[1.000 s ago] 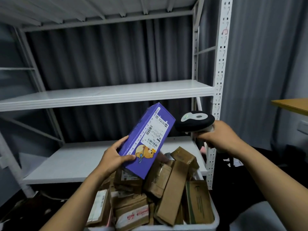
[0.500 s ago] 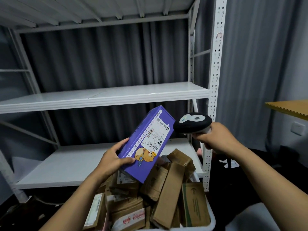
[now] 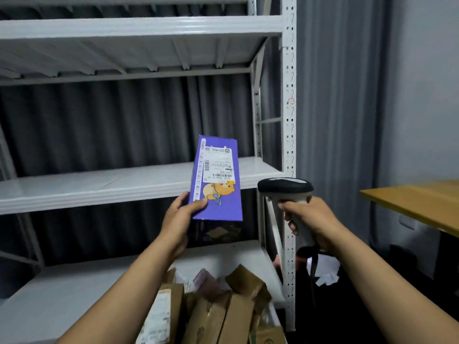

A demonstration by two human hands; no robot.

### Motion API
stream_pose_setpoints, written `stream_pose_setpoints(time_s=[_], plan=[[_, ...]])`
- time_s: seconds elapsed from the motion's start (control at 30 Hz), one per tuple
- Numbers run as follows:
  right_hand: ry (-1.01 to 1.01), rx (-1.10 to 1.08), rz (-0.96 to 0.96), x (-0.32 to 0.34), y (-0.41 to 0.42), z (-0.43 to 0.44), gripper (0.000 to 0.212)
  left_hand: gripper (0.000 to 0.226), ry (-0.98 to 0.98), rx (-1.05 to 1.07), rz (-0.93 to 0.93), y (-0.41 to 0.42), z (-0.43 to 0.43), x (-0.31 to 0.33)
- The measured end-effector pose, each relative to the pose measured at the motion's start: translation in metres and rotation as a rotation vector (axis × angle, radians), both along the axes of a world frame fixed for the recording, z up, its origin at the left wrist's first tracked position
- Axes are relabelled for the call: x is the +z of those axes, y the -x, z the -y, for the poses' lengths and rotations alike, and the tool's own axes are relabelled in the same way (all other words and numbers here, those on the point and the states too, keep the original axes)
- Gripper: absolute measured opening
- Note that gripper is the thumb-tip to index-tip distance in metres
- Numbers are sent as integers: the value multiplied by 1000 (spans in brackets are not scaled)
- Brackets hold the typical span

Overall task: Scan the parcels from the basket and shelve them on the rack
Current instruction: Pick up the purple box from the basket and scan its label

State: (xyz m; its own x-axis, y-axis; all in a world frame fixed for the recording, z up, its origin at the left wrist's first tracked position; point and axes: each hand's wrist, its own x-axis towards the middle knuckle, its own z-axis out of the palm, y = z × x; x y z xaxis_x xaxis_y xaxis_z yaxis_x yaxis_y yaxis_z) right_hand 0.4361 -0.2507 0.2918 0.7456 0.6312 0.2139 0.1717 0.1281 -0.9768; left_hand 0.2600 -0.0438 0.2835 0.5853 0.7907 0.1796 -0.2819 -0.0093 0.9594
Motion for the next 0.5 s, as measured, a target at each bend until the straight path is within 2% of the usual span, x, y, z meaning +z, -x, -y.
stream_pose_setpoints(time_s=[0.1, 0.33, 0.5], plan=[[-41, 13, -46, 17, -22, -22, 9, 38, 35, -19, 5, -46, -12, 30], [-49, 31, -124, 32, -75, -101, 14, 28, 155, 11, -69, -140, -75, 56], [-76, 61, -153, 34, -106, -140, 13, 24, 199, 131, -62, -178, -122, 60]])
